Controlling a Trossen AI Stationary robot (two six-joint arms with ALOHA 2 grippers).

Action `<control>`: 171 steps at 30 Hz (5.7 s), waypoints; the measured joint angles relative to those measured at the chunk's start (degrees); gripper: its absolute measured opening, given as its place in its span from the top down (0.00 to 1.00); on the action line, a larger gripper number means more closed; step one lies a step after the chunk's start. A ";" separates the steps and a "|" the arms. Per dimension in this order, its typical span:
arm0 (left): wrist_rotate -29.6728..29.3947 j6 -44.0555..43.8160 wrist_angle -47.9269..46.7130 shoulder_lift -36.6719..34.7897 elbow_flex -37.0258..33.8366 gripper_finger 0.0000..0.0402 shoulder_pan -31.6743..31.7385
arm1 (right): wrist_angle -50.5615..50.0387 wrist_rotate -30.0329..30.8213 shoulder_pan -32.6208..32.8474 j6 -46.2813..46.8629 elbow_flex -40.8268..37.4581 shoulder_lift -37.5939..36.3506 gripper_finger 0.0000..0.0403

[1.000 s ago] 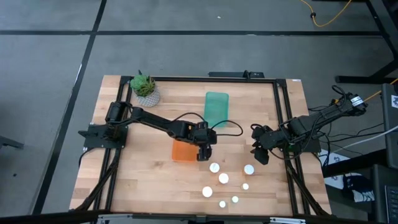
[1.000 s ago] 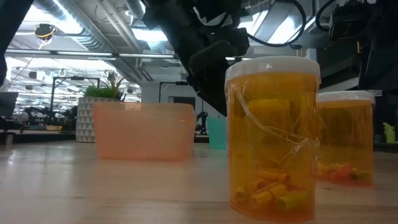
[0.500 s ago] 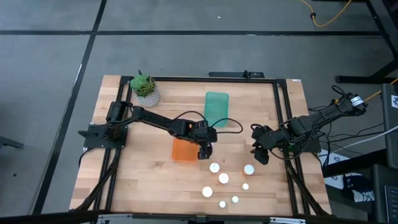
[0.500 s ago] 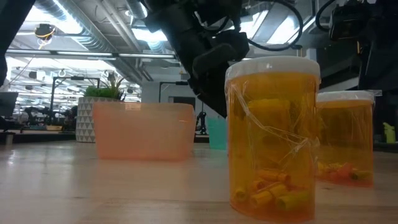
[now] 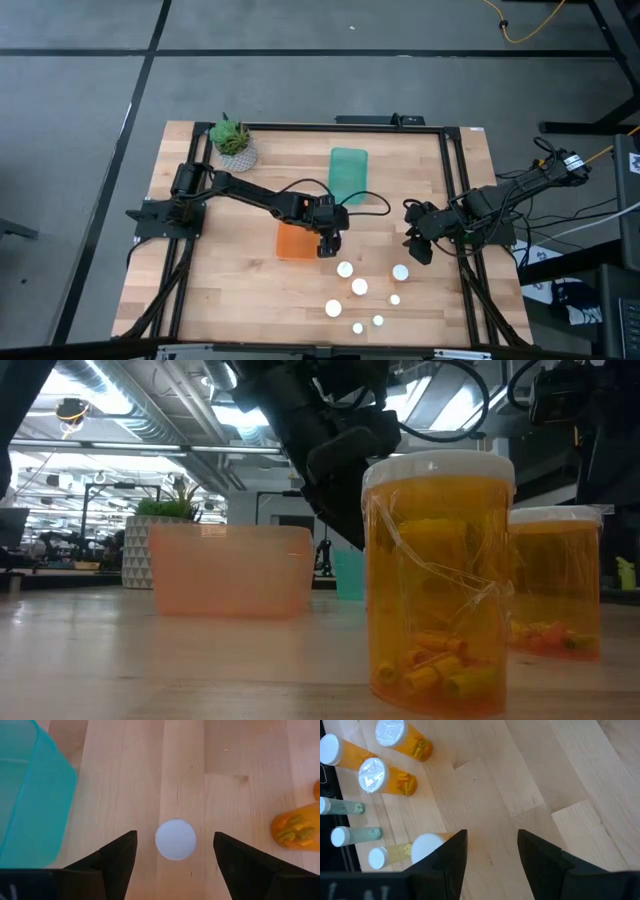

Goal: Pick and place medicine bottles into bin by pill shape (circle, oval)
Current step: Put the small pink pill bottle into the orange bin

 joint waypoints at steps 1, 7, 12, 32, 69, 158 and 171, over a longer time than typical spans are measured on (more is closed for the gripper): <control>0.00 0.00 -0.01 0.00 0.00 0.36 0.00 | 0.00 0.00 -0.02 0.00 -0.02 0.00 0.56; 0.00 1.15 -0.01 0.00 0.00 0.39 0.00 | 0.00 0.00 0.00 -0.04 -0.02 0.00 0.56; 0.00 1.37 -0.01 0.00 0.00 0.46 0.00 | 0.00 0.00 -0.01 -0.07 -0.01 0.00 0.56; 0.58 1.18 0.01 0.00 0.00 0.51 1.13 | 0.00 0.00 -0.02 -0.13 0.00 0.00 0.56; 1.81 2.31 2.34 2.33 -0.12 0.47 0.96 | -0.18 -0.01 -0.01 -0.01 -0.02 0.00 0.56; -1.46 -7.85 5.38 -31.35 -36.10 0.75 5.56 | 0.51 0.10 0.00 1.25 -0.01 0.00 0.56; -1.70 -7.55 10.90 -26.21 -35.87 0.75 5.40 | 0.50 0.46 -0.01 1.26 -0.02 0.02 0.56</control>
